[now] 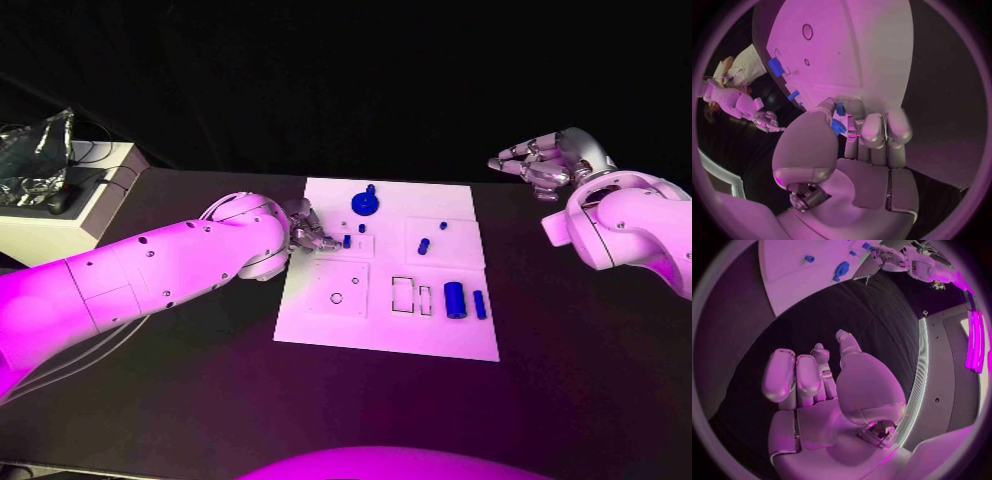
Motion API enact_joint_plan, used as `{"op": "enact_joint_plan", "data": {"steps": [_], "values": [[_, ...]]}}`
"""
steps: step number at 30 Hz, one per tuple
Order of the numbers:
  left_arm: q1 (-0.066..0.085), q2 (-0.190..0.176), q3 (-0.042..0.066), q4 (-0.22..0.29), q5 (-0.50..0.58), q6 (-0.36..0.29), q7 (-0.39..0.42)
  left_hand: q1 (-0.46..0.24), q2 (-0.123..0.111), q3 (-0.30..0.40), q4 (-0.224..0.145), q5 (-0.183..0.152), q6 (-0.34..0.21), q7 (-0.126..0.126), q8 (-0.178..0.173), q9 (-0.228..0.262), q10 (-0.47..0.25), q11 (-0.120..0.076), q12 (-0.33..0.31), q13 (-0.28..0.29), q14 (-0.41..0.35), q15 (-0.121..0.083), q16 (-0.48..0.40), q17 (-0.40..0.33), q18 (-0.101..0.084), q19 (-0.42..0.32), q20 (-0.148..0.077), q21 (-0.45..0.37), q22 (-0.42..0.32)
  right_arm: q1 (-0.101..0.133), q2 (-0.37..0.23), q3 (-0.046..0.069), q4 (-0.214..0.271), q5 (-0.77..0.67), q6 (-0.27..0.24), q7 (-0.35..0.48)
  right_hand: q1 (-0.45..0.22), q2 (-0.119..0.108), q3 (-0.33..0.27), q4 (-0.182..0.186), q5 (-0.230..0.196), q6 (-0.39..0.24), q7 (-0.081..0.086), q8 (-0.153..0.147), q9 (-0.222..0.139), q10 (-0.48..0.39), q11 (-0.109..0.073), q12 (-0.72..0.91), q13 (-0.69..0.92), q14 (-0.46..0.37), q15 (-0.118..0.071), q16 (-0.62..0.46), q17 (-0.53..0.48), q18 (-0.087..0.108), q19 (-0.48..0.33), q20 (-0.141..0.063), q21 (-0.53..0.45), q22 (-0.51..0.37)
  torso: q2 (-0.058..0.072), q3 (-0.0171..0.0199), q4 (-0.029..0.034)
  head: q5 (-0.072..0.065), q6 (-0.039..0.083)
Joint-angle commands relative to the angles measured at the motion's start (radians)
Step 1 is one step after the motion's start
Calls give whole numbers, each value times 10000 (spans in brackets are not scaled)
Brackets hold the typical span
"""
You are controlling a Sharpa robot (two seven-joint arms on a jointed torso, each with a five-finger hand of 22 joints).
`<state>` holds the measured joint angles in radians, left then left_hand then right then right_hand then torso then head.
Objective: Assemble the parts on the task board
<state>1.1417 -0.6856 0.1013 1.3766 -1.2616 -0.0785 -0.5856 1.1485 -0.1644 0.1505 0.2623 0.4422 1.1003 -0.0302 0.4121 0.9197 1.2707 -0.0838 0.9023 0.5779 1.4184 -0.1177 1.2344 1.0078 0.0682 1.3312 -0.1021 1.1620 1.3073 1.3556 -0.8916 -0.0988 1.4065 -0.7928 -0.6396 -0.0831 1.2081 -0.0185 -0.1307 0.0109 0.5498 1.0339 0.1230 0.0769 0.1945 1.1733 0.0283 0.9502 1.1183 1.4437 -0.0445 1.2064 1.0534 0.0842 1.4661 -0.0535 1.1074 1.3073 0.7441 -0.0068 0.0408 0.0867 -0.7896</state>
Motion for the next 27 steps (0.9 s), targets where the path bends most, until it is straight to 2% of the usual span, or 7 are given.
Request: {"op": "enact_joint_plan", "data": {"steps": [1, 4, 7, 21, 27], "values": [[-60, -4, -40, 34, -40, 251, -81, 26, -90, -43, -10, 45, -17, 80, 32, 9, -34, 38, 51, -14, -19, 33, -28, -15, -126, -3, -60, -52, 881, -9, 9, 2, -5, -84, 25, 169, -29, -18, -31, 18, 30, -18, 73, -65, -13, -56, -41, -42, -13, 2, -37, -30, -8, 55, 390, -81, -43, 1485, 1, 5, -10, 11, 26], [-60, -25, -38, 60, -25, 275, -78, 142, -35, -476, -55, 74, -47, 103, 35, 4, -70, 54, 60, -33, -24, 49, -82, -55, -128, -31, -50, -108, 855, -13, 10, 2, -11, -83, 26, 184, -29, -36, -31, 19, 34, -22, 73, -66, -13, -55, -41, -40, -13, 1, -37, -33, -11, 53, 389, -80, -37, 1487, 5, 9, -8, 11, 26], [-60, -39, -36, 87, -30, 257, -78, 178, -30, -565, -13, 76, -44, 106, 37, -6, -76, 60, 67, -46, -23, 50, -92, -56, -126, -32, -54, -119, 850, -15, 11, 2, -14, -82, 15, 191, -29, -36, -31, 19, 34, -22, 73, -66, -13, -55, -41, -40, -13, 1, -37, -33, -11, 53, 389, -80, -37, 1487, 3, 6, -7, 8, 30], [-59, -101, -19, 121, -77, 190, -125, 253, -6, -545, -33, 75, -48, 99, 49, -3, -75, 55, 74, -56, -19, 46, -93, -43, -122, -31, -45, -125, 848, -25, 3, 2, -9, -82, 9, 180, -13, -46, 0, 14, 49, -27, 75, -62, -10, -62, -40, -52, -22, 1, -36, -36, -13, 54, 390, -79, -39, 1487, 9, 9, -8, 13, 35], [-59, -105, -3, 115, -87, 93, -141, 345, 181, -451, -60, 82, -64, 90, 51, -4, -71, 46, 77, -63, -18, 39, -93, -33, -115, -30, -35, -127, 848, -26, 2, 2, -6, -82, 10, 175, -13, -46, 0, 14, 49, -27, 75, -62, -10, -62, -40, -52, -22, 1, -36, -36, -13, 54, 390, -79, -39, 1487, 8, 7, -10, 11, 40]]}}
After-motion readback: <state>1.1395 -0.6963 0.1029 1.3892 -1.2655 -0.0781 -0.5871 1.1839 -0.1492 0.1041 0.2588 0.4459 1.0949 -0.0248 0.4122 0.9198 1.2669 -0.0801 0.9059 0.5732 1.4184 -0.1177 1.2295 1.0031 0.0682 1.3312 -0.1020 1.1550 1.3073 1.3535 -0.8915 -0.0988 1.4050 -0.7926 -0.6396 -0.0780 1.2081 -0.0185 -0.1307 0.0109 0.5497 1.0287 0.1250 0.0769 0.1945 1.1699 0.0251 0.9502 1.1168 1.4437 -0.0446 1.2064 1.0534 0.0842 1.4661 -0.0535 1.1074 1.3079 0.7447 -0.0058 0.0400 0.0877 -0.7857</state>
